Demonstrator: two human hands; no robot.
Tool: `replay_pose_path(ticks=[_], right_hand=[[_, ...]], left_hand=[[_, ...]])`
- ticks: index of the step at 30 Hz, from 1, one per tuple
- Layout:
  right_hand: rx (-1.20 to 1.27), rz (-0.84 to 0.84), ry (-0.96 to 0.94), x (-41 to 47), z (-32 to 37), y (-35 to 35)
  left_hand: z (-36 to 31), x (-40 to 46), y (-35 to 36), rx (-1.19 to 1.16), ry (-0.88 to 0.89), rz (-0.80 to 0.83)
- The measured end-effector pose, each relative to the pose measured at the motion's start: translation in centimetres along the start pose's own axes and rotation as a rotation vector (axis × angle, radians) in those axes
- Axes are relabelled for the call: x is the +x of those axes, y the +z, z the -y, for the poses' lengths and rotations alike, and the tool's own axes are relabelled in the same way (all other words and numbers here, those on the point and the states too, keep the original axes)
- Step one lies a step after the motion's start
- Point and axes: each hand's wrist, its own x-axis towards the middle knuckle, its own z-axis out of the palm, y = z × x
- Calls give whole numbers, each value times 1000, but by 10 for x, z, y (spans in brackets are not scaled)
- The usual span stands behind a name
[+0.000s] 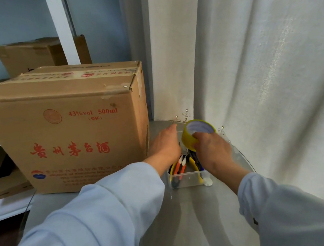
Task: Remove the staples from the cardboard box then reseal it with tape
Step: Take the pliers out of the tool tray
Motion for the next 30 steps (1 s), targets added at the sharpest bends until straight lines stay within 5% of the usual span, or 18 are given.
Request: replay_pose_path(ticks=[4, 7, 16, 30], right_hand=[[-29, 39, -25, -3, 6, 9], [4, -8, -62, -6, 6, 15], [172, -367, -173, -8, -4, 42], [222, -390, -194, -10, -8, 47]], left_hand=[[10, -4, 11, 564, 111, 83], [16, -2, 22, 715, 115, 176], [25, 15, 34, 511, -66, 457], [21, -2, 40, 272, -57, 112]])
